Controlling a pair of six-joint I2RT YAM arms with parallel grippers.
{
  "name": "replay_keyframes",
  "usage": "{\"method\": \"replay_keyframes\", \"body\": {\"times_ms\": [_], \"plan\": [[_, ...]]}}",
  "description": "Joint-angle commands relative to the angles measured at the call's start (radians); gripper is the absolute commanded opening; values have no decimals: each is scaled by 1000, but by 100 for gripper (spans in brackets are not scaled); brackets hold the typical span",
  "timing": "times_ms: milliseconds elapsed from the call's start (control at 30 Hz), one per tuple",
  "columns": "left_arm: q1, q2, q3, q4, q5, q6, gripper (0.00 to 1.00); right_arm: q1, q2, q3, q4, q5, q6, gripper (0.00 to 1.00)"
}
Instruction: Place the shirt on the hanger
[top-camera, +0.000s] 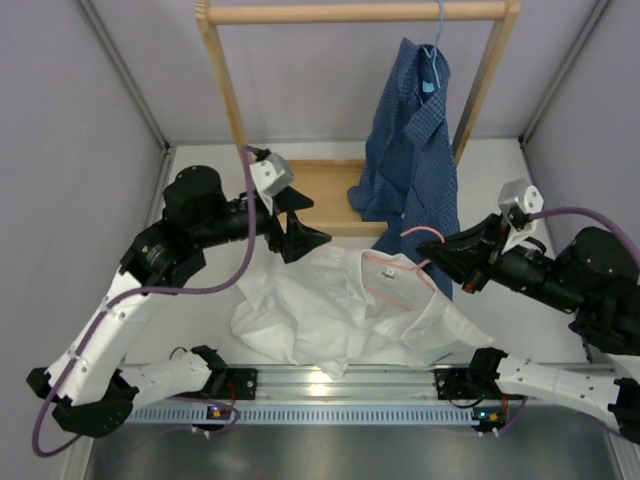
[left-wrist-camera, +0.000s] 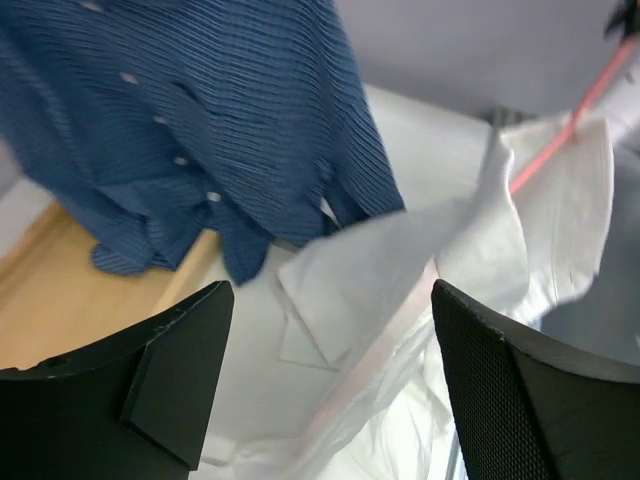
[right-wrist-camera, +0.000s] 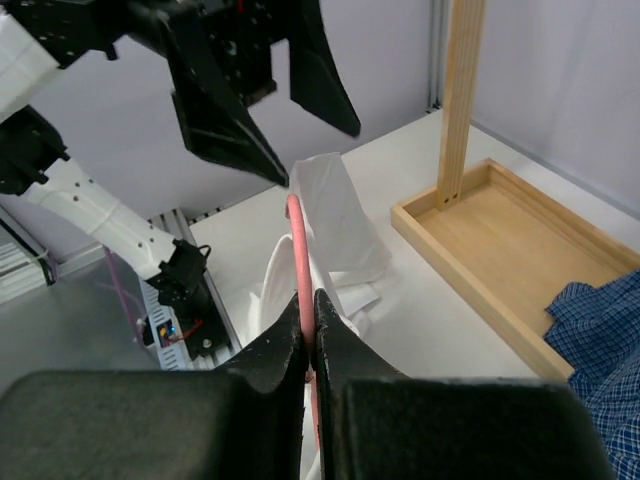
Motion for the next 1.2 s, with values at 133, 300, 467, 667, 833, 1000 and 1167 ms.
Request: {"method": "replay_keyframes", "body": {"times_ms": [133, 300, 467, 667, 833, 1000, 1167], "plan": [[1, 95, 126, -56, 560, 232, 85, 11, -23, 69, -31, -133, -35, 0], [-22, 181, 128, -59, 737, 208, 82, 11, -30, 61, -38, -167, -43, 0], [-120, 215, 72, -57, 642, 218, 79, 11, -24, 87, -37, -190, -46, 0], [-163, 239, 49, -59, 619, 238, 56, 11, -12, 100, -32, -223, -39, 0], [-195, 269, 63, -59, 596, 244, 41, 11, -3, 83, 4, -216, -34, 0], [-197, 275, 46, -59, 583, 244, 41, 11, 17, 69, 35, -208, -31, 0], [-197, 269, 25, -57, 583, 250, 12, 9, 28, 52, 78, -204, -23, 0]]}}
